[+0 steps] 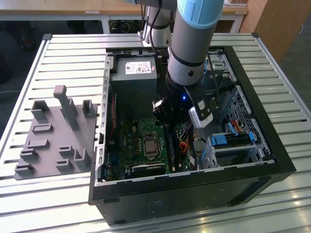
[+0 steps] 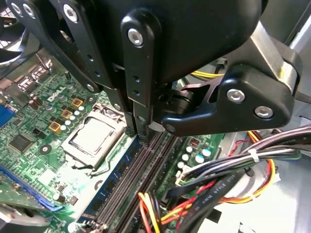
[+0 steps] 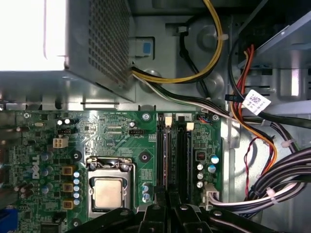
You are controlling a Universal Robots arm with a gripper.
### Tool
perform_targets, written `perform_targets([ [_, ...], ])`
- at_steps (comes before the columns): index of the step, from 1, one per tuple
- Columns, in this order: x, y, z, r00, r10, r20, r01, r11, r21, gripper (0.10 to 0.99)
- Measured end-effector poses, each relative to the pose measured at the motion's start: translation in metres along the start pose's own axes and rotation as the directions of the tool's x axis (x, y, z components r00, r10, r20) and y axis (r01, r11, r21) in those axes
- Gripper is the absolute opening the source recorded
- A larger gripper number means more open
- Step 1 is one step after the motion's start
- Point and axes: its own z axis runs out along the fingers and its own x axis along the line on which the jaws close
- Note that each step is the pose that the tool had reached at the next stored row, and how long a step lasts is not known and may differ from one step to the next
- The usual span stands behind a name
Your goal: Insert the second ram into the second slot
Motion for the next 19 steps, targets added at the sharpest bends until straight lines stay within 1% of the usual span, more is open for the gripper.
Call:
perform_targets([
  [5,-0.0006,0.0000,0.0009,1.0000,0.000,-0.0001,0.000,1.0000,0.000,0.137],
  [11,-0.0008,0.0000,0.0040,1.0000,-0.002,-0.0001,0.002,1.0000,0.000,0.137],
  [19,-0.0010,-0.0001,0.0073,0.9997,-0.023,-0.0003,0.023,0.9997,0.001,0.137],
])
